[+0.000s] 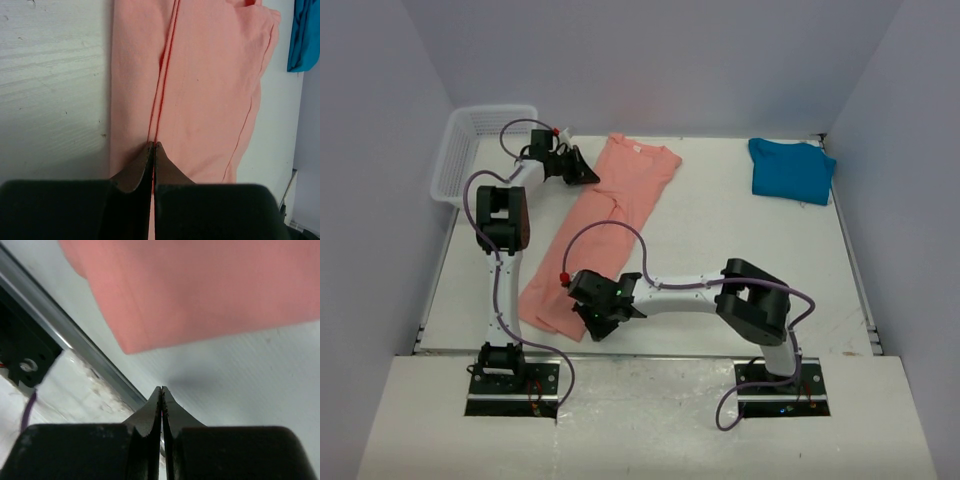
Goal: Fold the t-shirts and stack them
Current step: Rotate the tshirt 90 degrees
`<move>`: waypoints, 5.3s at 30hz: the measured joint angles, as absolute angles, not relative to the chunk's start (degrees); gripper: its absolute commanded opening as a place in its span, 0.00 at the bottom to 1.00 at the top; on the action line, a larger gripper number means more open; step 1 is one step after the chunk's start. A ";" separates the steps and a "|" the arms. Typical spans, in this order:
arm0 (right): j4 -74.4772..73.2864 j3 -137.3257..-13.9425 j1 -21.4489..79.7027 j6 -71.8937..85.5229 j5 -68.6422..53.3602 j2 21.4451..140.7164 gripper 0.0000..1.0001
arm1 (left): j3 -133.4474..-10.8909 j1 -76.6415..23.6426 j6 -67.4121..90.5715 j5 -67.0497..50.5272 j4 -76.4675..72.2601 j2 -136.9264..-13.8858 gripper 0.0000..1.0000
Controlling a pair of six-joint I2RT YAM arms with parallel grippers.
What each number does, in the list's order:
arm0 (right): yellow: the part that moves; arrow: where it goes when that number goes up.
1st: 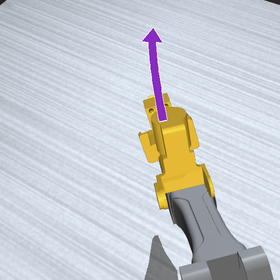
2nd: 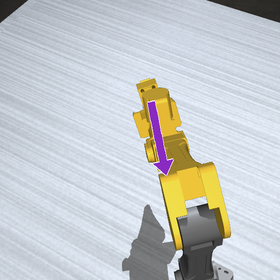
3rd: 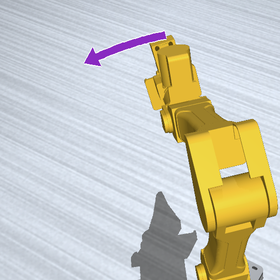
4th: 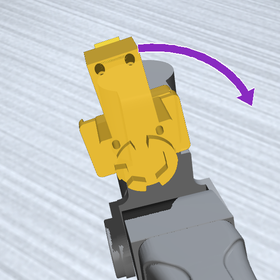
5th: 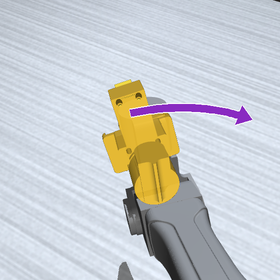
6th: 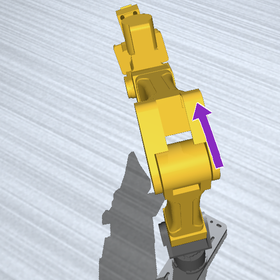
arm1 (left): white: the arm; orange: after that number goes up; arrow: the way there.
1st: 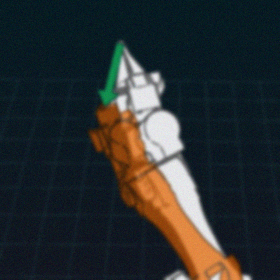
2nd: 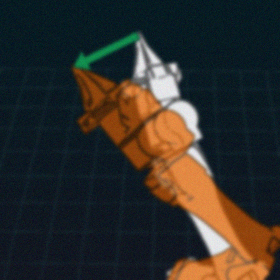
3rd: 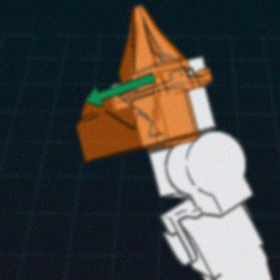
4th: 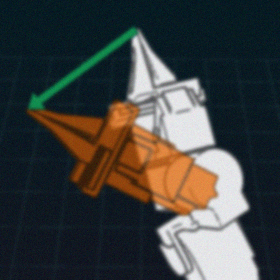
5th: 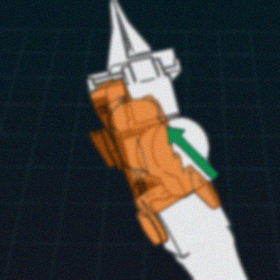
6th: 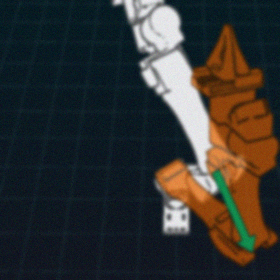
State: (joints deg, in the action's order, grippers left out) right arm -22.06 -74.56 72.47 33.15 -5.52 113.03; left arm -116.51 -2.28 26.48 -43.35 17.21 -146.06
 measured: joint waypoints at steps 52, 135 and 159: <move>-3.70 -53.89 57.65 44.86 -9.96 103.68 0.00 | -114.13 -5.85 29.39 -44.73 11.00 -146.69 0.00; -33.08 -52.34 57.84 47.37 8.99 74.48 0.00 | -118.63 -19.94 24.47 -37.06 16.97 -146.56 0.00; -26.44 -47.53 61.89 47.40 3.55 85.14 0.47 | -118.08 -17.12 29.08 -41.67 8.67 -148.31 0.33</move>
